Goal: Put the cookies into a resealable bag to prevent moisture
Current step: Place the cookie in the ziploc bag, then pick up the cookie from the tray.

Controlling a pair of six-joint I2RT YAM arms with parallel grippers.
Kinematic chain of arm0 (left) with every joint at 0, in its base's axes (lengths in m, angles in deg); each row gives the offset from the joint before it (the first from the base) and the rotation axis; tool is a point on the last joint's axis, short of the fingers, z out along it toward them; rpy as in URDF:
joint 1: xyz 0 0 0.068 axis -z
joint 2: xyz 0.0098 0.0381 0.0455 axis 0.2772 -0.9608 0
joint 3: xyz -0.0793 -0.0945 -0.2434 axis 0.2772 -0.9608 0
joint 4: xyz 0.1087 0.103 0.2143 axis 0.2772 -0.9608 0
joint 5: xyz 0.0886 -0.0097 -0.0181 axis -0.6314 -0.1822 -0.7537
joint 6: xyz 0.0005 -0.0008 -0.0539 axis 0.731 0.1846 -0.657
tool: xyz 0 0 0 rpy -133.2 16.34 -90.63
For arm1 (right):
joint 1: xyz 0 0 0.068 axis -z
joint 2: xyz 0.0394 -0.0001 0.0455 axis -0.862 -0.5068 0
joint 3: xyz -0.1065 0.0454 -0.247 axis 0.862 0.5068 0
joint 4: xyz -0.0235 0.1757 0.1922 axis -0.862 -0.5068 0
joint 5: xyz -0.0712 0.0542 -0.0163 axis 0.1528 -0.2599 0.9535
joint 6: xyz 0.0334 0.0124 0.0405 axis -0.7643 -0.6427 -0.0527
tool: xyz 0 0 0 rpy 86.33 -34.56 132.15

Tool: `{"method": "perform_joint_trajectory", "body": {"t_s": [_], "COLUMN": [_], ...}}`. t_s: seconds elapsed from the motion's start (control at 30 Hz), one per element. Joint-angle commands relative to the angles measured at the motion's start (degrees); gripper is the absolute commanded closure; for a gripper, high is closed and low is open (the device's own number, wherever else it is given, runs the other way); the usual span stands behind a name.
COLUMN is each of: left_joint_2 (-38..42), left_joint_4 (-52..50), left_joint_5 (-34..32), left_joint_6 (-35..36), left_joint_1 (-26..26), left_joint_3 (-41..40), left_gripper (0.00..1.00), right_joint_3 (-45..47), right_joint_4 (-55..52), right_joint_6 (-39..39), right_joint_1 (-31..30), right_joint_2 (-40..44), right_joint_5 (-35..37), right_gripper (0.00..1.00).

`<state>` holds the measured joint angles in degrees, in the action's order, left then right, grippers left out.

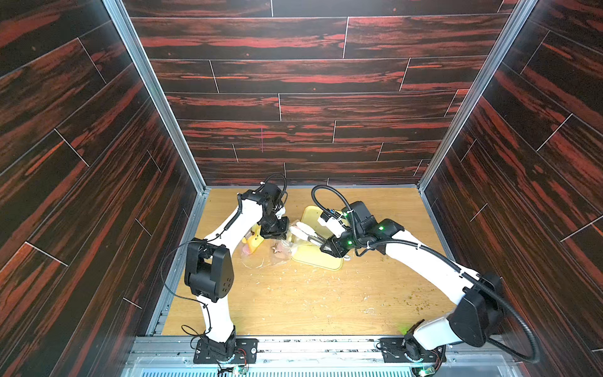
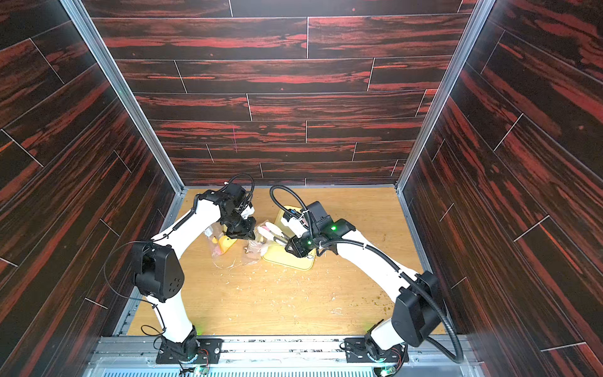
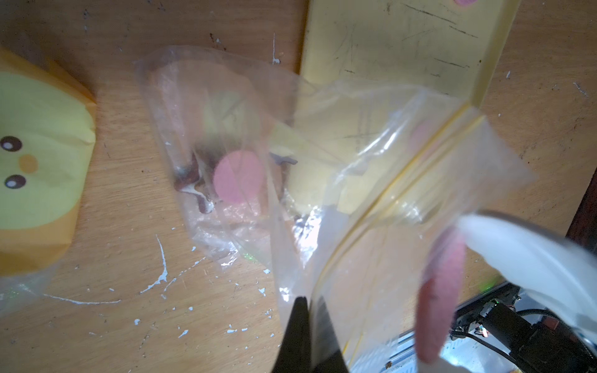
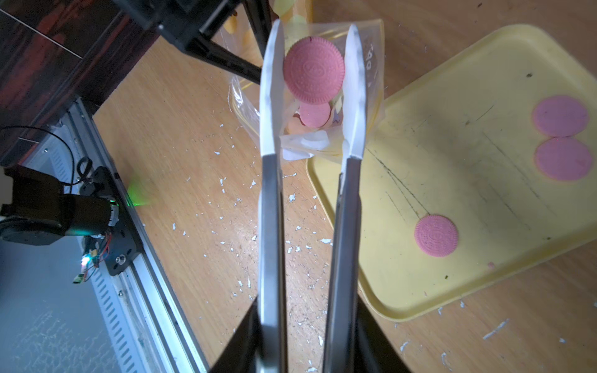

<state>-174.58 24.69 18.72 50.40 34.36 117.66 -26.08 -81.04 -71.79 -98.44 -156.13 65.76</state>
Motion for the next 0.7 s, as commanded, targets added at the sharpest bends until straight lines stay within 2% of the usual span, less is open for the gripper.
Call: {"method": "perform_joint_trajectory", "body": {"t_s": [0.0,0.17,0.33,0.5,0.67], "left_joint_2": [0.4,0.3,0.9,1.8,2.8], "left_joint_4": [-1.0,-1.1,-1.3,-1.2,-1.5], "left_joint_5": [0.0,0.0,0.0,0.8,0.6], "left_joint_6": [0.9,1.0,1.0,0.9,0.8], "left_joint_1": [-0.3,-0.4,-0.4,-0.4,-0.4], "left_joint_3": [1.3,1.7,1.4,1.6,2.0], "left_gripper": [1.0,1.0,1.0,1.0,1.0], "right_joint_3": [-0.7,0.4,4.4,4.4,0.5], "right_joint_4": [0.9,0.6,-0.7,-4.4,-3.9], "right_joint_6": [0.8,0.8,-0.7,0.6,2.7], "right_joint_1": [-0.1,0.8,8.8,13.7,14.4], "right_joint_2": [-0.3,3.4,7.2,2.2,-6.2], "right_joint_5": [-2.0,0.1,4.6,16.1,21.6], "right_gripper": [0.53,0.49,0.5,0.5,0.5]}}
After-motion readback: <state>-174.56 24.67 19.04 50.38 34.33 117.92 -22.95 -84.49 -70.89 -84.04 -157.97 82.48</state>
